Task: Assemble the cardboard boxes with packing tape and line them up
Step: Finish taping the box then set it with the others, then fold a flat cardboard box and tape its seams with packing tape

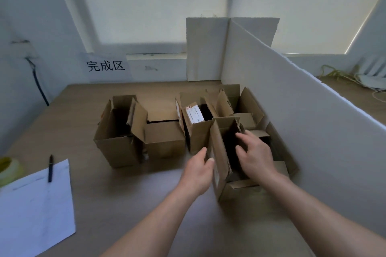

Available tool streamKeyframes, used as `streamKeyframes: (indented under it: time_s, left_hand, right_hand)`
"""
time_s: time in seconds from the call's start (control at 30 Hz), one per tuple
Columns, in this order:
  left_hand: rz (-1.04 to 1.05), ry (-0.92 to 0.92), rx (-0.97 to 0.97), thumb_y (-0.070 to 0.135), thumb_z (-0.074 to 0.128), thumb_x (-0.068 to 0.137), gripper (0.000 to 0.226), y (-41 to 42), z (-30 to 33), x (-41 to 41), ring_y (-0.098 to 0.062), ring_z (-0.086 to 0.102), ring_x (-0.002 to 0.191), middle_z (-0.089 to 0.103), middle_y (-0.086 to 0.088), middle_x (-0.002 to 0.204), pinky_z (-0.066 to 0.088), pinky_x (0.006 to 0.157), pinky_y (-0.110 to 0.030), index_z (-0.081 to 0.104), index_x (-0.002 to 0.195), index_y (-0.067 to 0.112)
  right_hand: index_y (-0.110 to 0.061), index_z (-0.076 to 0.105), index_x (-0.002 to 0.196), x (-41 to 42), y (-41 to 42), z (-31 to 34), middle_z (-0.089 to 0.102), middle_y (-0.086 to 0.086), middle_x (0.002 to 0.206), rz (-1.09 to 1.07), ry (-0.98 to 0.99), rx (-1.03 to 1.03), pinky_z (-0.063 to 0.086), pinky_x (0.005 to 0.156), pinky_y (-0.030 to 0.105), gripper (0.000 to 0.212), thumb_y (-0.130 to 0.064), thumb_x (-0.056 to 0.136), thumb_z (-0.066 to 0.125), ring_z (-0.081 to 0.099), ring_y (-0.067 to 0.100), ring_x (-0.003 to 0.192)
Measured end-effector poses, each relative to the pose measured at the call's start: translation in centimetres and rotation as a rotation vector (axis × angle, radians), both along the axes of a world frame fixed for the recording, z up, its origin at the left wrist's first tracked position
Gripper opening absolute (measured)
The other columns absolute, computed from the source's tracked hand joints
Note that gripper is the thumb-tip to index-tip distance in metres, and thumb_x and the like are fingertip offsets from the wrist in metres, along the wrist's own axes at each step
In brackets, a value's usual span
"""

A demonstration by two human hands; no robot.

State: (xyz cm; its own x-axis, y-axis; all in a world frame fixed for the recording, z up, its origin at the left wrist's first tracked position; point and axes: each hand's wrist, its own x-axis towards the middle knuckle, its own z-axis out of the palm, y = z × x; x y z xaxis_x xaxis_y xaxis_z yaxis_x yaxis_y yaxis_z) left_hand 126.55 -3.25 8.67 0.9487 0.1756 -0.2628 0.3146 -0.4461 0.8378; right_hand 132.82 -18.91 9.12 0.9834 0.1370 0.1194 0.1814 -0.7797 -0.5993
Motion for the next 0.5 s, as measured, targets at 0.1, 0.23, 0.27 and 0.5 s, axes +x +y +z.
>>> streamKeyframes:
  time_s: [0.1, 0.23, 0.27, 0.5]
  left_hand:
    - [-0.004, -0.070, 0.097, 0.031, 0.039, 0.104, 0.052, 3.0, 0.8, -3.4, -0.014, 0.028, 0.145, 0.032, 0.002, 0.157, 0.024, 0.119, -0.032, 0.028, 0.153, 0.018]
    - [-0.002, -0.145, 0.319, 0.039, 0.037, 0.103, 0.053, 8.7, 1.7, -9.6, -0.011, 0.023, 0.146, 0.028, 0.005, 0.159, 0.024, 0.119, -0.032, 0.030, 0.152, 0.021]
    - [0.012, -0.154, 0.367, 0.040, 0.037, 0.103, 0.053, 10.3, 2.0, -11.4, -0.011, 0.023, 0.146, 0.028, 0.005, 0.159, 0.025, 0.118, -0.033, 0.031, 0.152, 0.021]
    - [0.184, -0.134, 0.683, 0.038, 0.033, 0.102, 0.041, 21.4, 3.4, -26.9, -0.023, 0.041, 0.130, 0.048, -0.003, 0.140, 0.040, 0.101, -0.040, 0.050, 0.131, 0.014]
  right_hand:
    - [-0.020, 0.053, 0.140, -2.8, 2.5, 2.1, 0.044, 0.002, 0.152, 0.048, -0.064, -0.010, 0.030, 0.114, 0.033, 0.043, -0.020, 0.098, 0.057, 0.036, 0.018, 0.142]
    - [-0.019, 0.054, 0.139, -8.5, 8.3, 4.4, 0.046, 0.002, 0.150, 0.169, -0.120, -0.045, 0.029, 0.112, 0.027, 0.044, -0.020, 0.096, 0.061, 0.040, 0.016, 0.140]
    - [-0.019, 0.054, 0.140, -10.1, 10.0, 4.7, 0.046, 0.001, 0.150, 0.205, -0.128, -0.055, 0.028, 0.111, 0.025, 0.044, -0.021, 0.096, 0.061, 0.040, 0.015, 0.140]
    - [-0.019, 0.051, 0.142, -22.8, 23.0, 5.4, 0.044, -0.003, 0.152, 0.533, -0.145, -0.098, 0.028, 0.108, 0.022, 0.046, -0.022, 0.097, 0.059, 0.038, 0.014, 0.141]
